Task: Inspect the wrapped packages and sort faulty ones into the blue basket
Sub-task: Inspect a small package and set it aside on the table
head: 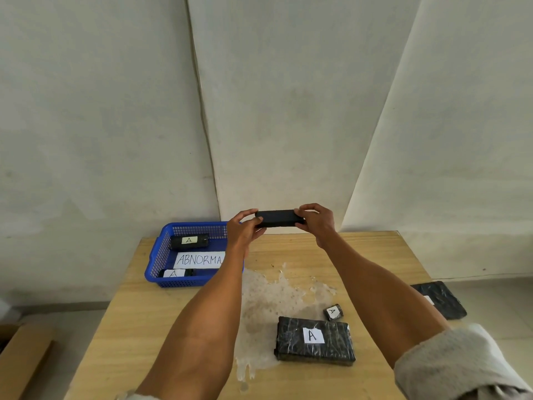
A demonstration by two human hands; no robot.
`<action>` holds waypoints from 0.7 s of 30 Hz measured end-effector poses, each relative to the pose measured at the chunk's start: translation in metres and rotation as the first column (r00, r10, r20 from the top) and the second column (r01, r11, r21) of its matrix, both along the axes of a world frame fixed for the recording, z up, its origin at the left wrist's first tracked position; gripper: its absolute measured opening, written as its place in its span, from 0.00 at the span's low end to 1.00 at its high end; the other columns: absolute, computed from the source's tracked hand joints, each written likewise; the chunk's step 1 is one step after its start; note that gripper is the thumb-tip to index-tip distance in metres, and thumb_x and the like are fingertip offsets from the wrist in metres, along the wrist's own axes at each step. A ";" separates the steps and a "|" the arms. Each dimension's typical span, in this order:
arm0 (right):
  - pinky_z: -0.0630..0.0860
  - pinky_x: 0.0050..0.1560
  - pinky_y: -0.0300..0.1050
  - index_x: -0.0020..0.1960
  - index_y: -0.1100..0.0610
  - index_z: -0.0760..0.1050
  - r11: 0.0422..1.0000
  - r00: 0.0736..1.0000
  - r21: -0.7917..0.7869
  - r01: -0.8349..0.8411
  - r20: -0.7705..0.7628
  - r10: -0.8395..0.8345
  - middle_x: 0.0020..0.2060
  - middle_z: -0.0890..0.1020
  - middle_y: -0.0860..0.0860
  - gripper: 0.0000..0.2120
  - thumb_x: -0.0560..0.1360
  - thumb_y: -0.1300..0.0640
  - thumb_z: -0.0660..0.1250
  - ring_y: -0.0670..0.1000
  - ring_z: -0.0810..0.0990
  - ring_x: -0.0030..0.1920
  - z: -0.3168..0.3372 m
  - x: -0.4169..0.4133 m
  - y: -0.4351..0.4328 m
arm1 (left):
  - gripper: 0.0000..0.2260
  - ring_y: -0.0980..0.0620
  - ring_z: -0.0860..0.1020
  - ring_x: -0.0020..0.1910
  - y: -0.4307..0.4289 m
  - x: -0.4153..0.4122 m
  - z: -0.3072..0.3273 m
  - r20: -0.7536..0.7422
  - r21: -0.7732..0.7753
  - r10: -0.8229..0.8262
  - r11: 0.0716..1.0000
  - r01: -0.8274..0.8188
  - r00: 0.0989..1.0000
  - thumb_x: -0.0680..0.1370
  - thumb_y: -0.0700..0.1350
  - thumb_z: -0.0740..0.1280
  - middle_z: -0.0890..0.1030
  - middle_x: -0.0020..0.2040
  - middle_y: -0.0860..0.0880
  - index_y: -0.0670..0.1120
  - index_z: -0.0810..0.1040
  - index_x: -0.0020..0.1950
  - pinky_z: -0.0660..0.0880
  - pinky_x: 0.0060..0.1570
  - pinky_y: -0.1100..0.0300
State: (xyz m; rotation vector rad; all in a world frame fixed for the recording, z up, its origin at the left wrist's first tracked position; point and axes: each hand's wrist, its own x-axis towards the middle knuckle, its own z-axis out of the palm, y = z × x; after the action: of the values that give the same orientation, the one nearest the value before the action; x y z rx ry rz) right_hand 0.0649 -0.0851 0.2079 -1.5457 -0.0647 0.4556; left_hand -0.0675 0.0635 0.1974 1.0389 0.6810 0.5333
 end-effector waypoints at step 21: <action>0.84 0.54 0.51 0.54 0.58 0.84 0.994 0.991 0.024 -0.108 0.076 0.106 0.53 0.84 0.59 0.10 0.73 0.63 0.76 0.59 0.85 0.53 -0.012 0.007 -0.009 | 0.09 0.43 0.81 0.56 0.006 0.018 -0.002 -0.064 -0.064 0.024 0.998 -0.028 0.998 0.74 0.35 0.74 0.81 0.56 0.40 0.41 0.82 0.53 0.83 0.48 0.55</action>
State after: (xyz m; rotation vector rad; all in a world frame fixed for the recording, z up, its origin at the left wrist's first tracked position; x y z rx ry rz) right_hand 0.0718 -0.0946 0.1954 -1.5365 -0.2115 0.4799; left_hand -0.0498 0.0693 0.1957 0.9907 0.7638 0.4995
